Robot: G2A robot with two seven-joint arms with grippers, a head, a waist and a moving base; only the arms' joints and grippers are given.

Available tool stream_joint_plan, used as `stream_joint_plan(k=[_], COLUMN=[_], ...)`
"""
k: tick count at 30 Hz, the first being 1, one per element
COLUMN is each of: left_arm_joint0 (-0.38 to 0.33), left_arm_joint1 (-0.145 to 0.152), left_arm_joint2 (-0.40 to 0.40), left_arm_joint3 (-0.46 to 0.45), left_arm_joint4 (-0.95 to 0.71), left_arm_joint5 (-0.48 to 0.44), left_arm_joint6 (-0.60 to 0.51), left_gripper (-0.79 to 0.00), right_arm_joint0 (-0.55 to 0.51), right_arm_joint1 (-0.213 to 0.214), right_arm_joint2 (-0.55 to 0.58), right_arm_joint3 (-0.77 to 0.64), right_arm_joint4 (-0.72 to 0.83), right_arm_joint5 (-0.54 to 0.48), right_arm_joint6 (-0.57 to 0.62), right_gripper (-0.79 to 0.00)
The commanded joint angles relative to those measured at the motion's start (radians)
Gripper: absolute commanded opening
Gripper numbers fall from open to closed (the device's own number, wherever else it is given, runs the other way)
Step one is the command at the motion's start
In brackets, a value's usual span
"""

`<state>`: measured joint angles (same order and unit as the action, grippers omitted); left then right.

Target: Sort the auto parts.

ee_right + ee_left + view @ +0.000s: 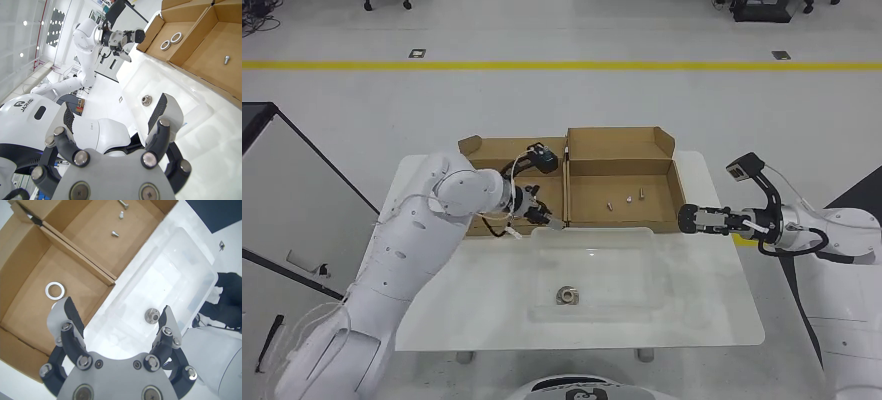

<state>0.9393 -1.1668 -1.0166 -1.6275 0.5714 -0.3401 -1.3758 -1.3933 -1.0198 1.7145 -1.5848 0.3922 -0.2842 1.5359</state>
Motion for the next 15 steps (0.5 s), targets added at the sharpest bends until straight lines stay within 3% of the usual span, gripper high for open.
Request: stream_joint_plan(k=[1,6,15], left_arm_joint0=[0.038,0.064,-0.006], left_arm_joint1=[0.01,0.033,0.086], left_arm_joint2=[0.001,0.042,0.188], left_arm_joint3=[-0.079,-0.146,-0.163], left_arm_joint4=[0.015,0.047,0.004], left_arm_joint5=[-0.026,-0.032,-0.05], left_arm_joint6=[-0.045,-0.072,-0.054], left_gripper=[0.0,0.0,0.0], right_arm_joint0=[0.0,0.0,0.0], right_arm_joint1=[0.0,0.0,0.0], right_arm_joint2=[0.0,0.0,0.0], right_arm_joint3=[0.0,0.0,0.0], right_arm_joint4=[0.0,0.0,0.0], right_arm_joint5=[0.0,0.0,0.0], right_arm_joint6=[0.0,0.0,0.0], right_gripper=[0.0,0.0,0.0])
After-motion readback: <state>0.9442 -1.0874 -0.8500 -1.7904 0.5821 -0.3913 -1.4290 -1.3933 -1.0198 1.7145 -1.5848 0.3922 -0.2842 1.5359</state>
